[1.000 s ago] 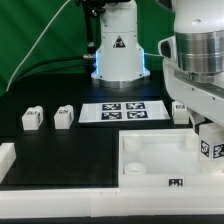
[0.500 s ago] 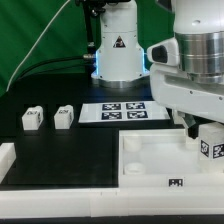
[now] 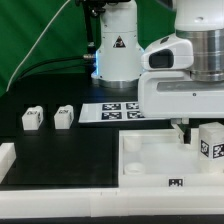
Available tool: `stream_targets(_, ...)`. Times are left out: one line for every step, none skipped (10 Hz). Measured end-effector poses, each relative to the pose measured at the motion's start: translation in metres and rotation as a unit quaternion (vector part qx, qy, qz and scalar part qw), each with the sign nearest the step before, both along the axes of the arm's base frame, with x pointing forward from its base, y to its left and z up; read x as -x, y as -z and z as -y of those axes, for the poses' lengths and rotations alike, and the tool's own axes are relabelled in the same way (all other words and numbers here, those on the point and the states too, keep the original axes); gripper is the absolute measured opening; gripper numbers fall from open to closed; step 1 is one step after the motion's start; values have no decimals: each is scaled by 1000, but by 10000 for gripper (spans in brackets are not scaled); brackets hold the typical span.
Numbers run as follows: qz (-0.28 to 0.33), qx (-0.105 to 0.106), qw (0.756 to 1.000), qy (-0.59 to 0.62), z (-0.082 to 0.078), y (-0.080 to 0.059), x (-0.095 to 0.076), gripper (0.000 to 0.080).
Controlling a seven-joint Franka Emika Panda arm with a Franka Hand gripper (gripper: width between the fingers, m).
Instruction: Assemble one leg
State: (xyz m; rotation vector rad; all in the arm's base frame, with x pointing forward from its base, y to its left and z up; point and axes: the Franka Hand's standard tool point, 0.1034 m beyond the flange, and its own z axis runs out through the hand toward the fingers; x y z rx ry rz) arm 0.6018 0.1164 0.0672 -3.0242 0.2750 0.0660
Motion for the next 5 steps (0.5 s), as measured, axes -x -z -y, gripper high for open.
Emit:
stream_targets(5, -1, 999, -42, 0, 0, 0, 649)
stream_targets(11, 0, 995, -100, 1, 0, 0, 649)
stream_targets(16, 2, 989, -146, 2, 0, 0, 649)
stream_targets(19, 2, 984, -177, 3, 1, 0, 649)
stream_targets(18, 2, 986, -166, 3, 2, 1, 649)
